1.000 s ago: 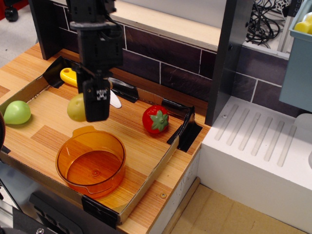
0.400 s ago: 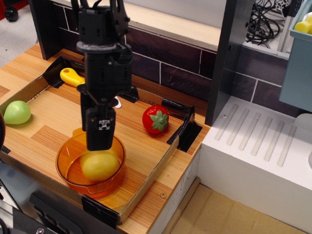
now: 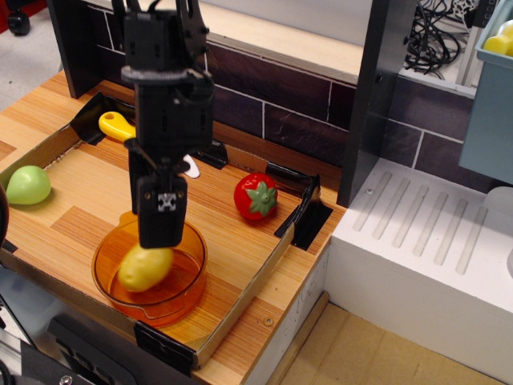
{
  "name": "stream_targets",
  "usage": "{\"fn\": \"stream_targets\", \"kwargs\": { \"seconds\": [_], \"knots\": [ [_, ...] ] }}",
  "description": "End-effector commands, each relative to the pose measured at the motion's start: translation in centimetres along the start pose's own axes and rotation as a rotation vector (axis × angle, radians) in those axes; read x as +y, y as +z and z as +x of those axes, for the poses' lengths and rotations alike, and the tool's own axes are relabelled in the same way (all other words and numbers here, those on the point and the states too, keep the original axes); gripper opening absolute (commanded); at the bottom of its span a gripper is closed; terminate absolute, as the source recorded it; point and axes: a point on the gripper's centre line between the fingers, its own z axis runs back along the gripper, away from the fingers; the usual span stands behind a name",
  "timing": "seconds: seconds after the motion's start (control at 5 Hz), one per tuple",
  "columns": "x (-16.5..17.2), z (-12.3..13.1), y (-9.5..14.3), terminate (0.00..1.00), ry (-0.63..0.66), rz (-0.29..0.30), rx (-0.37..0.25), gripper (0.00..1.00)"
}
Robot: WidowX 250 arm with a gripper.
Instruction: Put potato in pot
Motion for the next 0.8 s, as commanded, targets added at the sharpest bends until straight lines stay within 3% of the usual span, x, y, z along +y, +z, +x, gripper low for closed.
{"fn": "stream_targets", "kwargs": {
  "seconds": [0.0,0.2,0.4,0.6],
  "knots": [
    [3.1,0.0,6.2,0.0,0.122,0.085,-0.126,1.0],
    [3.6,-1.3,8.5,0.0,0.225,0.183,-0.242,1.0],
    [3.6,-1.3,8.5,0.0,0.225,0.183,-0.242,1.0],
    [3.6,-1.3,8.5,1.0,0.225,0.183,-0.242,1.0]
  ]
}}
